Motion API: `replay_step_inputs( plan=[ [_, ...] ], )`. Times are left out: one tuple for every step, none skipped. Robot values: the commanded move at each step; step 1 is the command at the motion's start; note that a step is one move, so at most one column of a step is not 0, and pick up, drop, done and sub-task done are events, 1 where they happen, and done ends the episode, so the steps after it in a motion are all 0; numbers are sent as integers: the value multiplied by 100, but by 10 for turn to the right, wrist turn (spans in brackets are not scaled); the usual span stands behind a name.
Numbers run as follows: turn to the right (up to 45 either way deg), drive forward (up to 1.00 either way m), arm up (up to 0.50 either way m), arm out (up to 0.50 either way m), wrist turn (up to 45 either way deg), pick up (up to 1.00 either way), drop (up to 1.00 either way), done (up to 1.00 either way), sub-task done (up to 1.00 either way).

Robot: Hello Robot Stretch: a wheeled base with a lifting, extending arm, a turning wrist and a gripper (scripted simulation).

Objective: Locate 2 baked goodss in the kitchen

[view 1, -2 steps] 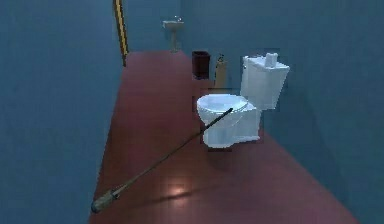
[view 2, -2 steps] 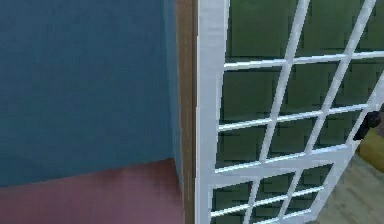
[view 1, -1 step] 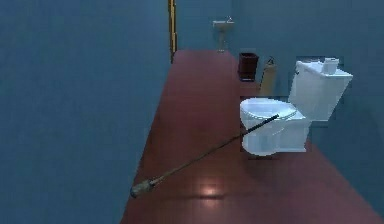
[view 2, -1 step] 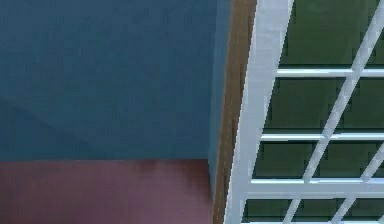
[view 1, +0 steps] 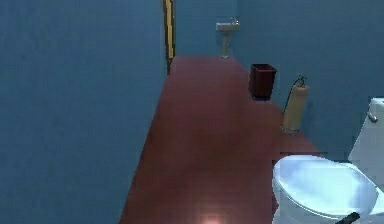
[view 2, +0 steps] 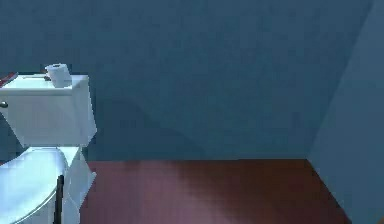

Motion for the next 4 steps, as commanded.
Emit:
replay_step_inputs(
  plan=[
    [0,100,0,0,0,0,0,0,0],
    [0,100,0,0,0,0,0,0,0],
    [0,100,0,0,0,0,0,0,0],
    [0,100,0,0,0,0,0,0,0]
  ],
)
